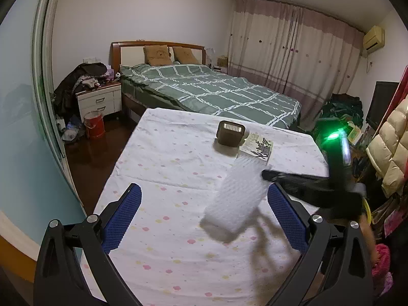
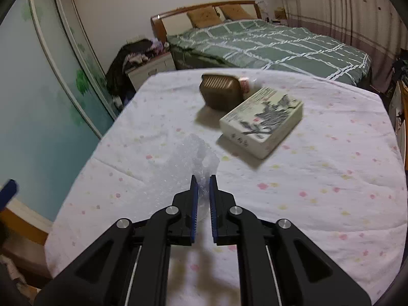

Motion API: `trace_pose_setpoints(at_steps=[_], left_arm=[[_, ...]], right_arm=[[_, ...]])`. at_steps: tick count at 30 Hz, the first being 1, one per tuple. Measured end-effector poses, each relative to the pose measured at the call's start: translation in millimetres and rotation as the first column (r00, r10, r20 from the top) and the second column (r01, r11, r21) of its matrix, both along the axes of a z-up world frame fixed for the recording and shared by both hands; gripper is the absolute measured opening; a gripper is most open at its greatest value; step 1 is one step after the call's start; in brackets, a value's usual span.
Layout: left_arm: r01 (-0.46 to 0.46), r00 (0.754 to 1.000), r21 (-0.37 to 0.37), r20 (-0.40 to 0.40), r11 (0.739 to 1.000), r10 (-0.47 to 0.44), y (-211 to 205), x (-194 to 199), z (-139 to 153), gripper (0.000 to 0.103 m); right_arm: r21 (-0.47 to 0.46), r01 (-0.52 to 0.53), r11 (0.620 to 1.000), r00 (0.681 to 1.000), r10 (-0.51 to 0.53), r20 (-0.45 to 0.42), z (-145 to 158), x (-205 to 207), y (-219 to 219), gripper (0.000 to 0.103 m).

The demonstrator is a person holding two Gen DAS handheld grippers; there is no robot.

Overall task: Collect trash
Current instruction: 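Grasp the bubble wrap sheet with the right gripper and lift it, then carry the bubble wrap into the bin and open the right gripper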

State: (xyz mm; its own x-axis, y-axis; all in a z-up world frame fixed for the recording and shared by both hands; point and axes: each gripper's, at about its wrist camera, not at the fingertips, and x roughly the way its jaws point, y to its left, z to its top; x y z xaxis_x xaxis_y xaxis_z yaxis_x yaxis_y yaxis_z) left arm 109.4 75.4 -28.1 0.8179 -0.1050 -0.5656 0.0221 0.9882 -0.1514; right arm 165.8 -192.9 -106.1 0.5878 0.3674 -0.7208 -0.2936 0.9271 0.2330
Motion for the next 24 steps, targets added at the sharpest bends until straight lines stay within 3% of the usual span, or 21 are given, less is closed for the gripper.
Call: trace_pose_setpoints(at_steps=[13,18,24], left_arm=[[0.063,0.998,0.01,-0.031,0.998,-0.063,-29,15,-10,0.098],[0.089,0.995,0.017,-0.04,0.996,-0.088,-43,20,-12,0.098],[0.126,0.991,0.031,-0.054,0.992,-0.124,-66,28,-14,0.098]], right_arm=[[0.018,0.139,0.99,0.98,-0.14,0.142,46,-58,-99,0.008],[-0.01,0.278,0.961,0.945,-0.272,0.18,52,-76,-159,0.008],[-0.047,0.455,0.889,0.879,-0.44,0.184,46,-90,-243,0.008]])
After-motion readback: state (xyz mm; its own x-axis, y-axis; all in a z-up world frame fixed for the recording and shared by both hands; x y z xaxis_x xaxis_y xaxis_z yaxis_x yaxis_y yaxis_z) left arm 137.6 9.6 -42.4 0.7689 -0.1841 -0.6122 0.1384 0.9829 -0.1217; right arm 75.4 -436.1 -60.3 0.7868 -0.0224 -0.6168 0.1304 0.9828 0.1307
